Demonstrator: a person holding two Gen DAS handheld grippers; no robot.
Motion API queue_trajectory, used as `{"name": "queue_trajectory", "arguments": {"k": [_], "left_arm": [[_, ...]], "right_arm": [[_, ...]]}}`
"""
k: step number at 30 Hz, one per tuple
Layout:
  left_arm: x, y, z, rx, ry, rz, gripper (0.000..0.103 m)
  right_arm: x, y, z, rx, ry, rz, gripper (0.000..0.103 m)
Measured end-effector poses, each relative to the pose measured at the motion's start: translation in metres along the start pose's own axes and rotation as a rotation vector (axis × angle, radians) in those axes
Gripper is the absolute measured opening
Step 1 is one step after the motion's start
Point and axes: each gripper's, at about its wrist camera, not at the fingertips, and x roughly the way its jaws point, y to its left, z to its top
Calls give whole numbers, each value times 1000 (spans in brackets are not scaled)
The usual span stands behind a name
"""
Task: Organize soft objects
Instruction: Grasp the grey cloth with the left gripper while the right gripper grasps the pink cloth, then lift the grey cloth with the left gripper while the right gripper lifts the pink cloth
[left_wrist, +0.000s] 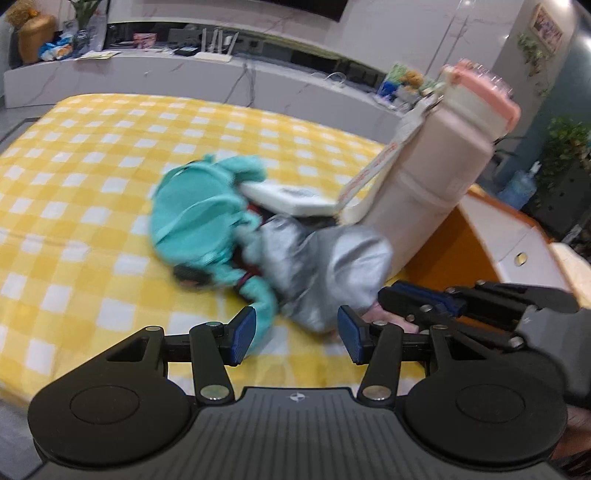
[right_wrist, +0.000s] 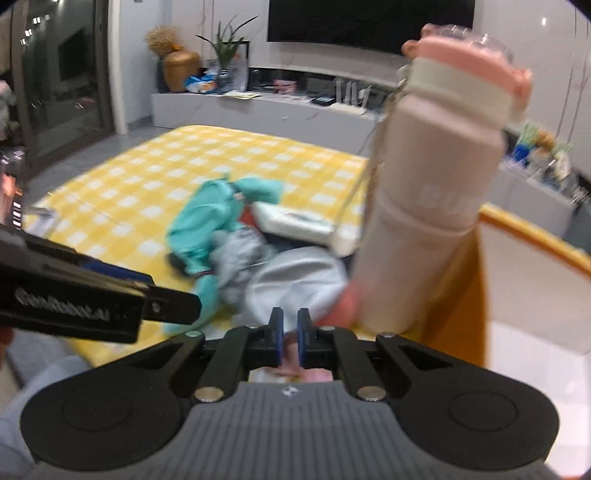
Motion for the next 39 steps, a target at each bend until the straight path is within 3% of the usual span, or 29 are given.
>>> {"name": "queue_trajectory", "arguments": {"k": [3,8,10,11,12,14,15,17,21,22,26,27,29,31,33,35,39], "left_arm": [[11,-8,9,-9,-2,-57,73],[46,-16,21,-19,28,-54,73],[59,-19,24,-22,54,-47,64],[62,-18,23,-22,60,-45,47],[65,-19,23,-19,67,-43,38],[64,-21,21,-11,59,-34,10],[59,-22,20,-2,41,-32,6],[46,-22,19,8,9,-13,1],[18,-9,12,-5,-30,48,0],[13,-5,8,-2,-29,72,0],[5,10,-7,3,36,171,0],[6,12,-10,7,49,184,1],[7,17,-14,-15,60,178,5],[9,19,-14,-26,52,184,20],[12,17,-13,1,41,212,59],[10,12,-17,28,22,231,68],[25,16,-17,17,43,222,74]], "right_arm": [[1,-8,1,-37,-16,-53,5],[6,-22,3,-28,-18,-98,6],[7,-23,2,-33,-19,-104,13],[7,-23,1,-35,-20,-105,16],[6,-23,0,-36,-22,-104,20],[6,-23,-2,-33,-21,-98,20],[6,-23,-3,-32,-20,-96,21],[6,-22,-5,-26,-18,-91,22],[6,-19,-7,-4,-6,-59,27],[5,-18,-8,3,-6,-46,35],[9,-8,-15,-2,17,-9,46],[12,-5,-17,-6,26,-10,53],[20,-3,-18,-8,40,-18,56],[29,-4,-18,-9,56,-24,56],[35,-5,-16,-4,66,-25,57],[41,-6,-14,8,80,-19,59],[50,-6,-16,13,97,-7,59]]}}
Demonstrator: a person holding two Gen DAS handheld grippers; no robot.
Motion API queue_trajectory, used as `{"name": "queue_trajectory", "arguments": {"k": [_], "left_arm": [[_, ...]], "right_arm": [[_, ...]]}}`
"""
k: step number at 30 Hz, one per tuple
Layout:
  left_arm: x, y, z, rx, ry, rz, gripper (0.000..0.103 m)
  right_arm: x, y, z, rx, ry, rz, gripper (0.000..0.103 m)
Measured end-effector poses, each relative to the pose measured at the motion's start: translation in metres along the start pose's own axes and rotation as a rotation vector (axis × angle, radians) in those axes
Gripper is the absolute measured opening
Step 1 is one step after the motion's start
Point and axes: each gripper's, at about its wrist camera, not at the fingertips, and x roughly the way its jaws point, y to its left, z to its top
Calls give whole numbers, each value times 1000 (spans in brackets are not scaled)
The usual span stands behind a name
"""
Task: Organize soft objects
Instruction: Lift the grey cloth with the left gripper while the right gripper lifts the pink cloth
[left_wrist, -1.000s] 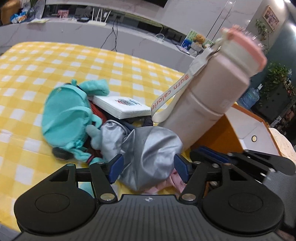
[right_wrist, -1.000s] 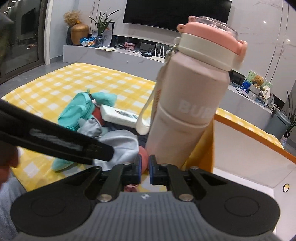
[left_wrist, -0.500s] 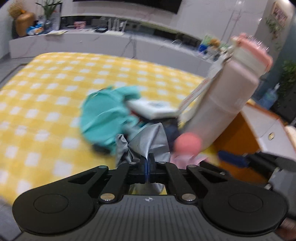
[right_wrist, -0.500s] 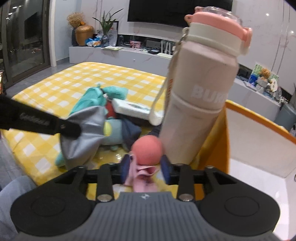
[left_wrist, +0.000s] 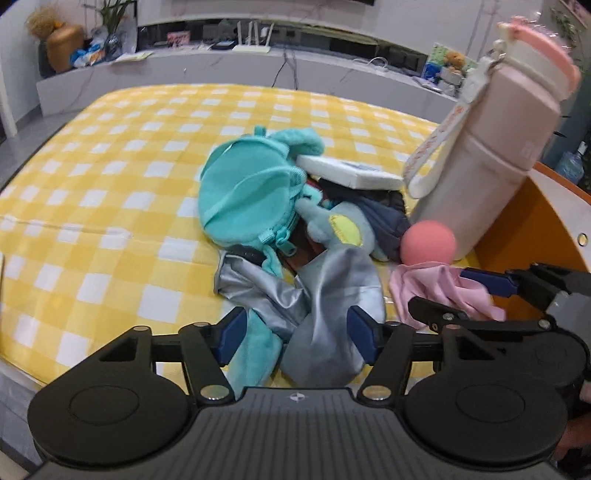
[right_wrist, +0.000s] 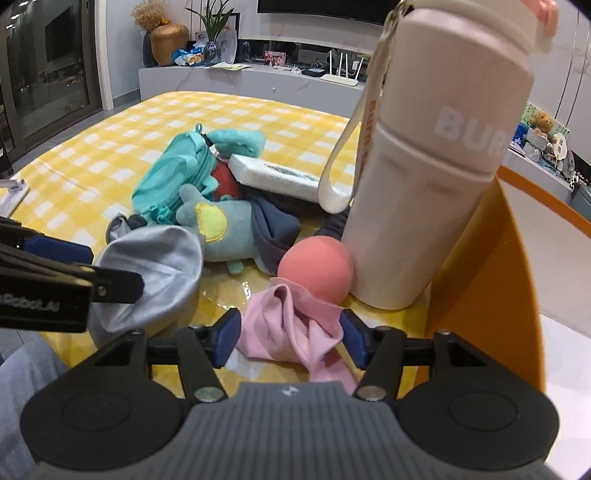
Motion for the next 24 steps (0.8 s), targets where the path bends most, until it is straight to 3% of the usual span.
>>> {"name": "queue_trajectory", "arguments": {"k": [4,8,10,12,15,17,19,24], "left_arm": [[10,-1,-2,4,-21,6,74],[11,-13,-9,96,-86,31,73],[13,-19,-13,137,-109,42,61],[15,-24,-13,175,-103,48,39],[14,-32,-15,227,-112,56,21],[14,-33,-15,225,-111,49,14],[9,-34,-15,226,-122,52,7],[-8,-37,-13,229,-153,34,1]], "right_arm": [[10,0,-2,5,18,11,58],[15,1,-4,3,28,20,56],[15,1,-5,1,24,23,54],[15,1,-5,-4,21,30,50],[14,1,-5,-3,21,40,43],[13,1,-5,-3,20,41,32],[11,2,-6,-14,21,35,15],[5,-4,-6,19,33,50,8]]}}
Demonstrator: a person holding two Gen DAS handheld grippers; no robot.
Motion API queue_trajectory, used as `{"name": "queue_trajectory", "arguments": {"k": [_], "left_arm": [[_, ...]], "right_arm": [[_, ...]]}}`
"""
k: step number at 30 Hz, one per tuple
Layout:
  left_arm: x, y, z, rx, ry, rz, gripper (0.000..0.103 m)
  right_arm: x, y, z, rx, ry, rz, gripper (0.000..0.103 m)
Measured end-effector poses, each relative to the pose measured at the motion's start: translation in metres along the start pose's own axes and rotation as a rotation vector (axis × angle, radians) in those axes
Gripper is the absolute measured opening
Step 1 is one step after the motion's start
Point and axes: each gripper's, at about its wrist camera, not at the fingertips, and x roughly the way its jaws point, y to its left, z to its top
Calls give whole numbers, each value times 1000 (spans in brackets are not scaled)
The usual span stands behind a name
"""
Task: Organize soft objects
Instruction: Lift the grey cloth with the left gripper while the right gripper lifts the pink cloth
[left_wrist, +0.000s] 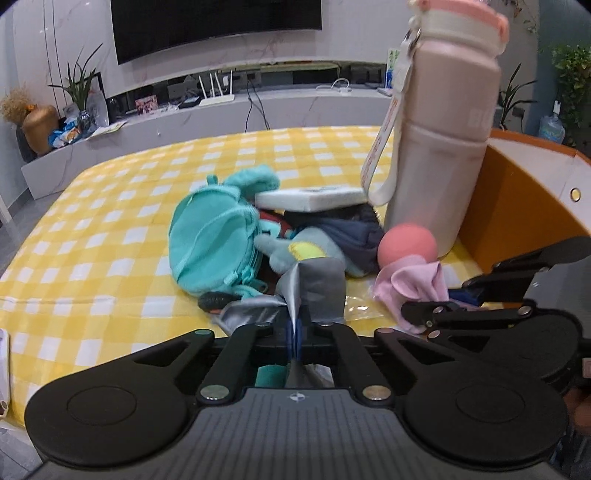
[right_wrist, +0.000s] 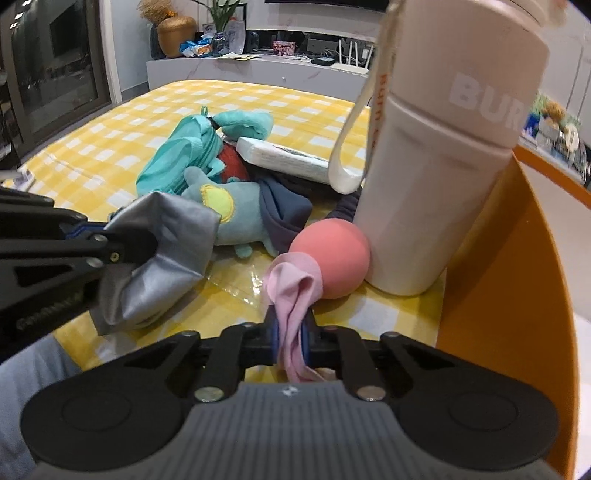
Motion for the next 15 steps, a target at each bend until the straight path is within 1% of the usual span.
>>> {"name": "queue_trajectory", "arguments": {"k": [6,15], "left_arm": [[-22,-6,3,24,-34,-14,1],[-55,-11,10,15,-84,-49,1]], "right_arm": [[-27,5,-2,-9,-44,6,8],[-82,4,-3,11,-142,25,8]]}}
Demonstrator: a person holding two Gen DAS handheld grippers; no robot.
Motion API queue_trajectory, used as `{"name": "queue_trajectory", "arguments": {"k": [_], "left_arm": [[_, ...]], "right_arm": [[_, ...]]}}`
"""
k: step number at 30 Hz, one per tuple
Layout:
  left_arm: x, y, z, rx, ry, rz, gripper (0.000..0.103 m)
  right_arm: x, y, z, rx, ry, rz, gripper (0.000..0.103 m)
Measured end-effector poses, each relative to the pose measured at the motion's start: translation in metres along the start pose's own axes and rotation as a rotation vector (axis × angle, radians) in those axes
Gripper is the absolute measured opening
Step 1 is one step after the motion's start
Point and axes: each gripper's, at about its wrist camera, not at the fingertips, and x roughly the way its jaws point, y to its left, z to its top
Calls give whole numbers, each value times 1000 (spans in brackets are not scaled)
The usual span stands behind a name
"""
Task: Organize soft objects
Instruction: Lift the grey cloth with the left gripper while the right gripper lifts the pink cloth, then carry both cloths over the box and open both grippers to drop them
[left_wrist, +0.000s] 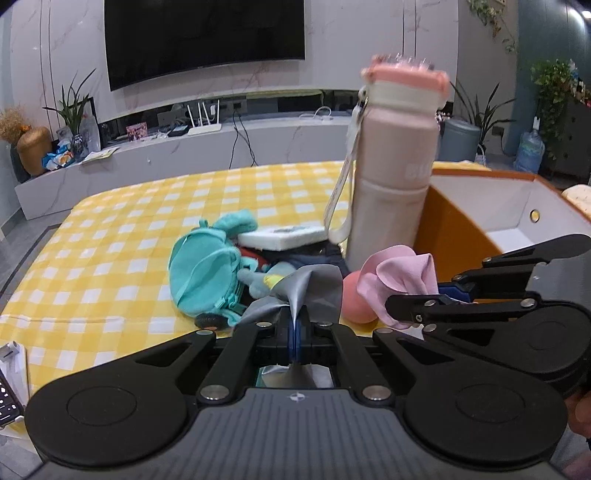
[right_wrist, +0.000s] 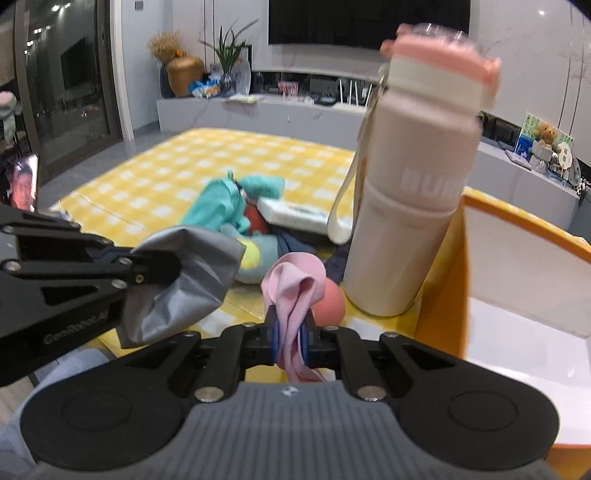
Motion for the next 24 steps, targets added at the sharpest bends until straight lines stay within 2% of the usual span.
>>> {"name": "queue_trajectory", "arguments": {"k": [5,11,20,24], "left_arm": [[-15,-8,6,1,-29,-22,1],[-30,-28,20,16,-55,-89,1],[-31,-76,65,76,-102,-258,1],[-17,-99,86,91,-68,-364,1]], "right_arm": [[-30,-4,-1,26,-47,12,8],[-67,-25,-5,86,-83,22,8],[-113,-87,-8,208,-128,-62,8],[-122,-119,-6,257,-124,-98,9]]}}
